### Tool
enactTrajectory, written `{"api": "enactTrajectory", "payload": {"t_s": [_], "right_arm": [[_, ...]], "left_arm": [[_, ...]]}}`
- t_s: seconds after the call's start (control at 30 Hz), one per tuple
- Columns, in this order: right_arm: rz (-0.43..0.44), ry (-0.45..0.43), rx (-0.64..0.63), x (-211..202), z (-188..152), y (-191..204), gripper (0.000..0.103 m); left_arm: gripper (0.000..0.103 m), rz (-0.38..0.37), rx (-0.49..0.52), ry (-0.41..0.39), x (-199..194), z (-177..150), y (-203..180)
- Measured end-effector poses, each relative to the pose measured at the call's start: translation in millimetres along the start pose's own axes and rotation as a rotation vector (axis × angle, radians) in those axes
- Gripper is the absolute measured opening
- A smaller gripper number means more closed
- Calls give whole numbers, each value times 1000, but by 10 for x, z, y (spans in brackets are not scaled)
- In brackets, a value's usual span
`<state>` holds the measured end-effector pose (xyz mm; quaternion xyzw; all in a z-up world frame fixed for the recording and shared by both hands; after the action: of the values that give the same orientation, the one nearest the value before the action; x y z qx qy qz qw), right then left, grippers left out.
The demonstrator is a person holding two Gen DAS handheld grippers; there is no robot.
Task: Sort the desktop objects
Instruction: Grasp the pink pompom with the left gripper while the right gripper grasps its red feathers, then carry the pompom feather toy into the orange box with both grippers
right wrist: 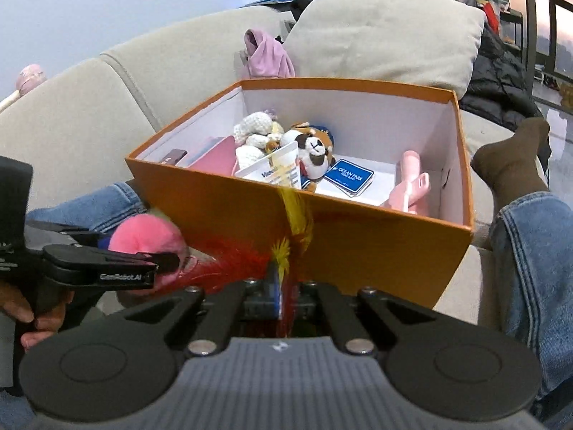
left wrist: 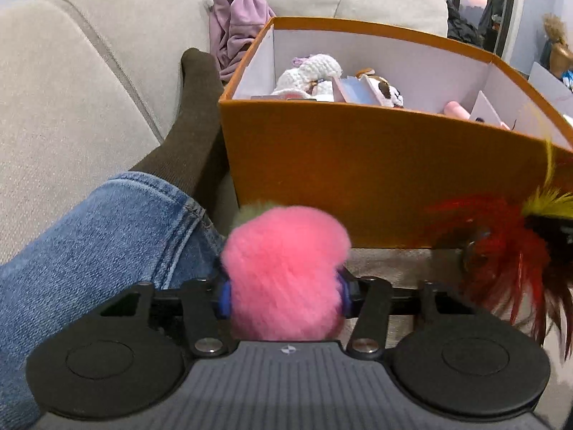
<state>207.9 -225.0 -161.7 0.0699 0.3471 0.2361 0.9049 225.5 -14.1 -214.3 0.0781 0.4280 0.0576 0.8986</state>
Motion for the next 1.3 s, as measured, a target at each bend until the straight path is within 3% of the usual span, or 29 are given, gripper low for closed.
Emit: {"api": "enactTrajectory", "payload": {"t_s": [0.37, 0.67, 0.8, 1.0, 1.13, 1.3], "right_arm": [[15, -26, 12, -124, 5, 36, 1], [73, -126, 14, -537, 223, 180, 1], [101, -184, 18, -759, 459, 202, 1], [123, -271, 21, -963, 950, 87, 1], [117, -263, 87, -778, 1169, -167, 1], [119, -188, 174, -399, 1128, -401, 1]], "left_arm": [[49, -48, -51, -3, -128, 25, 37], [49, -176, -96, -92, -845, 235, 57], [49, -262, -90, -140, -1188, 440, -14], [49, -330, -55, -223, -1454, 933, -163], [49, -335, -34, -262, -1453, 1254, -288], [49, -322, -3, -279, -1335, 1491, -415]]}}
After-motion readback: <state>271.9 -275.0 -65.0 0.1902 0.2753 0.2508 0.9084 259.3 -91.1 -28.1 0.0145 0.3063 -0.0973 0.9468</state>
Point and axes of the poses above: each gripper's, at about its wrist camera, not at the fingertips, and x roughly the way its jaws point, y to its left, z to its top, the point moved 10 cm from there along x, roughly the way its jaws point, and after that the axes turned 10 degrees about z, right-handed, at the moved point
